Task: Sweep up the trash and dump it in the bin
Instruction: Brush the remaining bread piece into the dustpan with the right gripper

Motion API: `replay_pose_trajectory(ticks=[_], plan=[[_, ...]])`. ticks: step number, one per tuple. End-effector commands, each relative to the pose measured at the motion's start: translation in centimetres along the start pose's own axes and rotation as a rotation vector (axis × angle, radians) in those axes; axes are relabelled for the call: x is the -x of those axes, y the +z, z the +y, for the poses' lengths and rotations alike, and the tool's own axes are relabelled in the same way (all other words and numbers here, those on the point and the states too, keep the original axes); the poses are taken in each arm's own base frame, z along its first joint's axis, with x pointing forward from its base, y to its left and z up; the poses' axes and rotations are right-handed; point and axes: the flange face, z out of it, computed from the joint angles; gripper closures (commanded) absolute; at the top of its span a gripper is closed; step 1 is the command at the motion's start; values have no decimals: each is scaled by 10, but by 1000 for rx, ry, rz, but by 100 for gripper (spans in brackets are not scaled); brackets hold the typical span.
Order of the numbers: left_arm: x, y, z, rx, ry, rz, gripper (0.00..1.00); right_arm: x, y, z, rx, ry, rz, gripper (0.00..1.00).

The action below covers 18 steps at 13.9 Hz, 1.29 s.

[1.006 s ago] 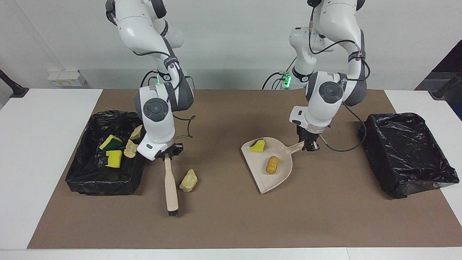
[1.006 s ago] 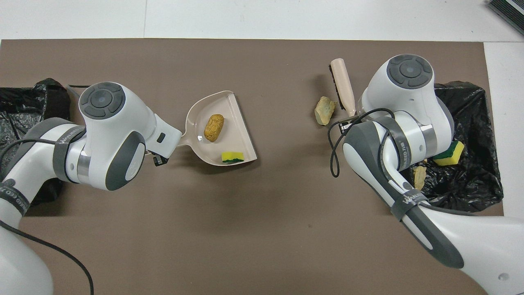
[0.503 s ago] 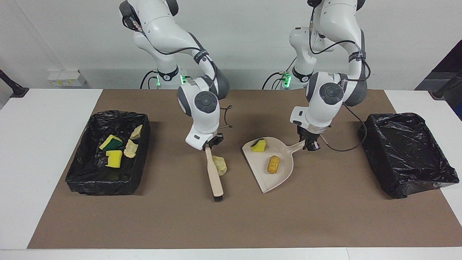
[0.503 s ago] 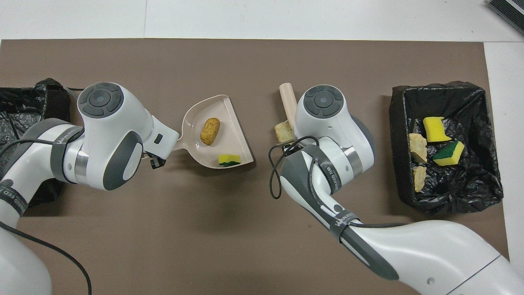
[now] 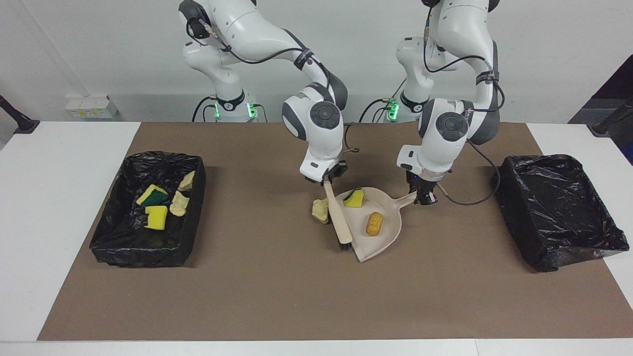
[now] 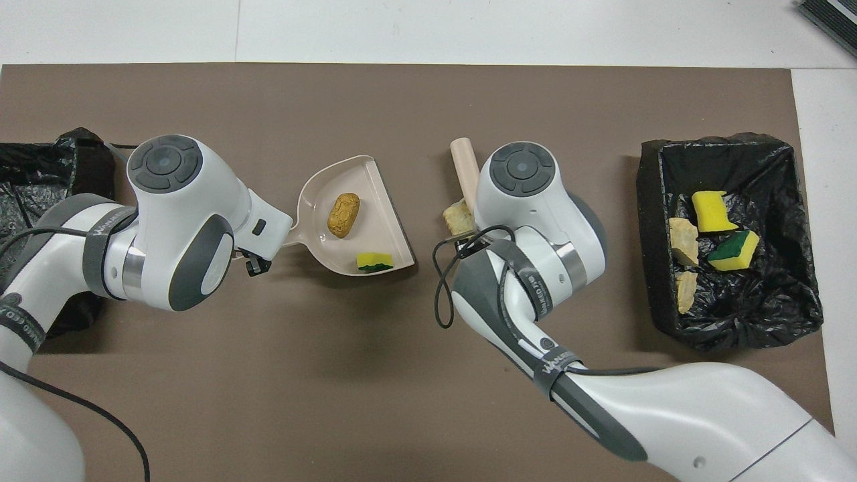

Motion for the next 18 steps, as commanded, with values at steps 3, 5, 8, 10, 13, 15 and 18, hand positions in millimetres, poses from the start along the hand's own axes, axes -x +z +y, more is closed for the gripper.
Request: replay_pose_trajectory(ticks=[3,5,8,10,13,15,18], plan=[[7,2,12,-19,19,-30,100,9,-38,-5,-32,53,45,100],[6,-5,8,-37,40,-58,100,13,-51,20,0,88,14,100],[-15,-9,26,-46,112,-116,100,17,-13,78,30,112,-25,100],[-15,-7,30,-44,117,-117,100,23,9,92,31,133,-30,100],[-21,-3,43,-46,105,-118,100,27,16,80,25,134,-31,100],[-20,-2,43,-50,104,-114,100,33,18,58,22,124,-34,100],[-12,7,42,-81,99,-81,100,41,8,16,-51,103,-28,100]])
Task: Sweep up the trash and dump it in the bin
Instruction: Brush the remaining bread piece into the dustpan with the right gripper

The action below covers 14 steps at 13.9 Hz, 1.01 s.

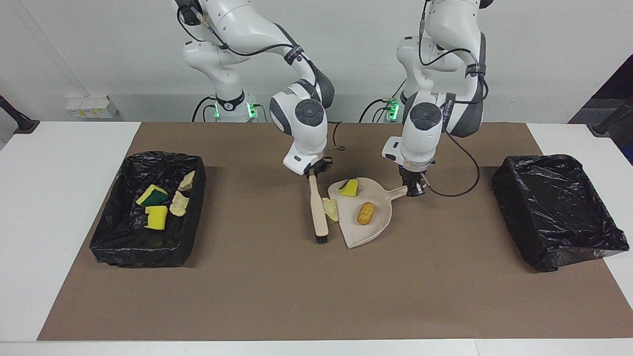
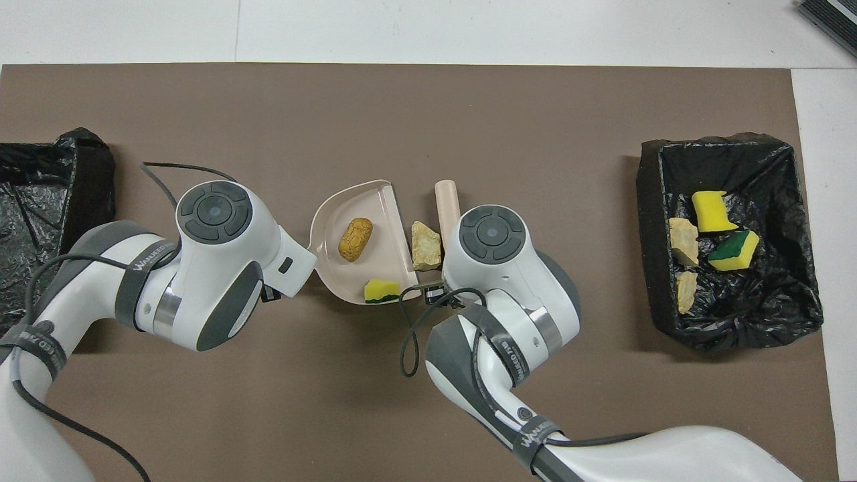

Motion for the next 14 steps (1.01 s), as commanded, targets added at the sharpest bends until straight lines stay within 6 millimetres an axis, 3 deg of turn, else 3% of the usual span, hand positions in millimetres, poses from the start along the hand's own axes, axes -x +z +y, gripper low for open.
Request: replay_pose_trajectory(ticks=[1,4,9,11,14], plan=[[14,10,7,-44,-9,14,100,12,-11,-25,-60,9,16,100],[25,11,-2,-50,-11,21,100,18,-17,-44,-77,-8,30,100],[66,18,-32,-32,-21,112,100,25,-56,-40,-86,-9,80,100],[88,18,-49,-20,-6,141,100,36,-66,-38,-70,10,67,100],[118,14,-70,-21,-15,187,100,59,-67,-43,-38,127,42,100]])
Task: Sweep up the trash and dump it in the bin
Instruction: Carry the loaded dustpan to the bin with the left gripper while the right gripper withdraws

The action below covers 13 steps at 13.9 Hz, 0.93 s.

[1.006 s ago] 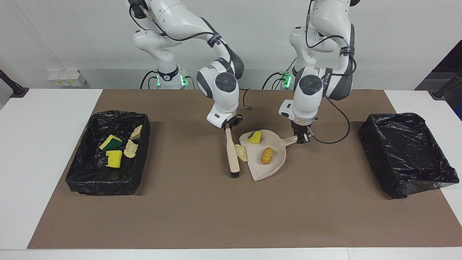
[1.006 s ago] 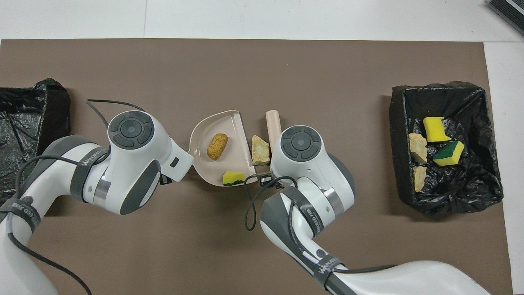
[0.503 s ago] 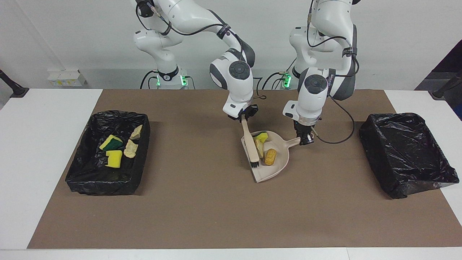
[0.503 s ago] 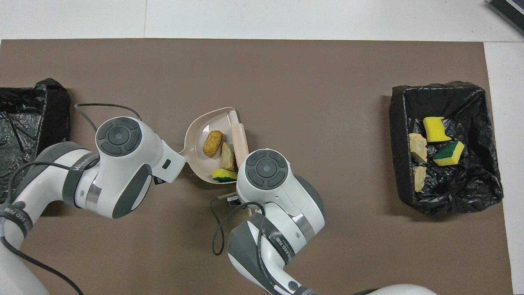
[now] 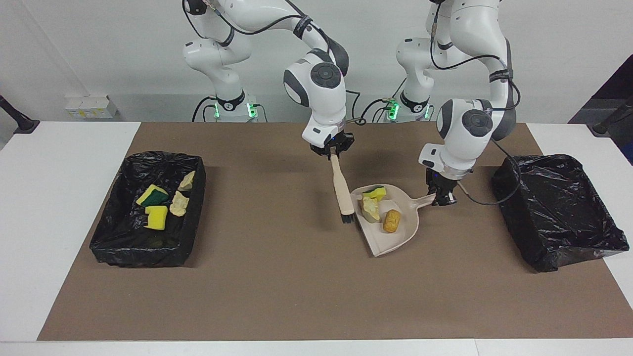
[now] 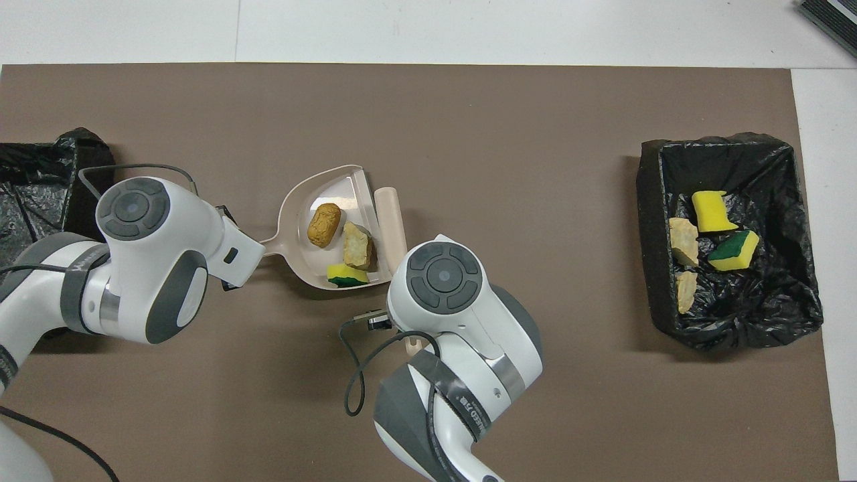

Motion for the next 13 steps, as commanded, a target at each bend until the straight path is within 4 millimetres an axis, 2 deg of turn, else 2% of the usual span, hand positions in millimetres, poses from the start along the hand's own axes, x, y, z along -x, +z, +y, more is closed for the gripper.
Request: replay_pose_trajectory(ticks=[1,3,6,7,9,11,13], plan=[[21,-23,-25,-23,5,52,100,38,1,-14,14,55,-8,100],[35,-48,-45,12,25,47,100,77,10,-24,39,49,4,100],[66,-79,-64,28,14,48,100,137,26,-75,24,76,-21,100],[77,-91,-69,30,5,49,100,150,36,-84,28,88,-22,100],[107,-109,-79,27,7,60,100,169,52,-92,33,74,-31,100],[151,-128,-87,37,10,77,100,191,69,-98,61,77,-50,100],[193,-145,-91,50,50,85,100,194,76,-97,61,102,-78,100]])
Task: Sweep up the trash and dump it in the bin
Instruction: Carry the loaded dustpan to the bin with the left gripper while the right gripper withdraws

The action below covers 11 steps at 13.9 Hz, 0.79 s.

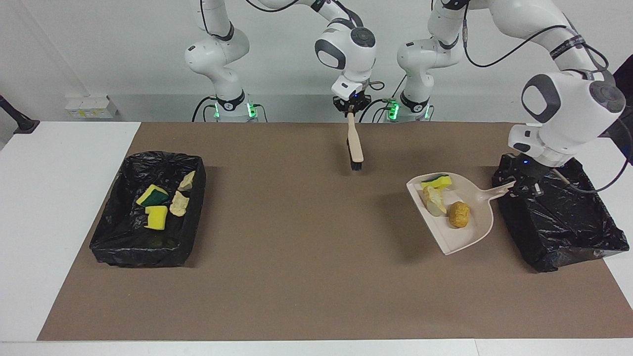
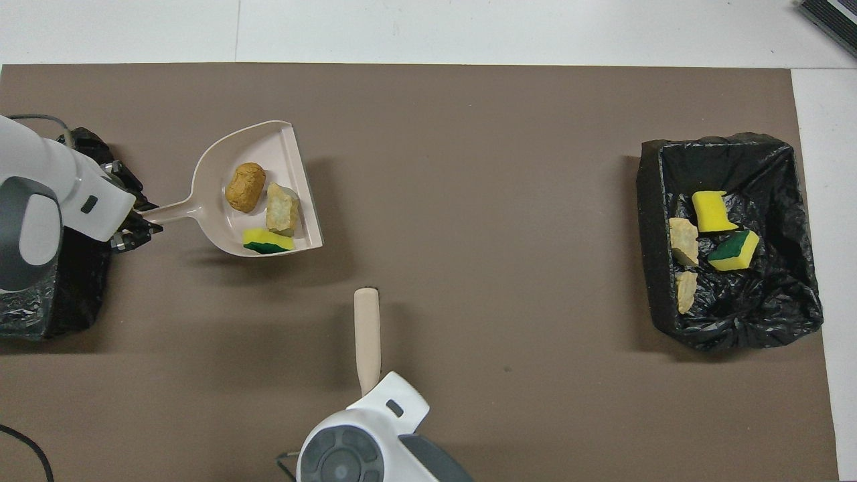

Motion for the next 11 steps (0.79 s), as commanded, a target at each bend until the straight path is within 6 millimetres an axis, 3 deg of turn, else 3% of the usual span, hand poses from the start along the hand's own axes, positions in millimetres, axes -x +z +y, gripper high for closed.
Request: replay_pose_trajectory(ticks=[1,5,7,10,11], plan=[[47,-23,-9,22,65,34,100,4,11,9,-18,48,-39,100],[137,-48,-15,10,143,31,100,3,26,13,-58,75,-47,100],[160,-64,-18,3,160,-39,100,2,40,18,-60,59,-39,99],[186,-76,-31,-17,195,-169,100,1,47,23,-80,41,-16,88],[211,-92,-36,-43,175,-246,100,2,47,23,-79,38,-16,85]])
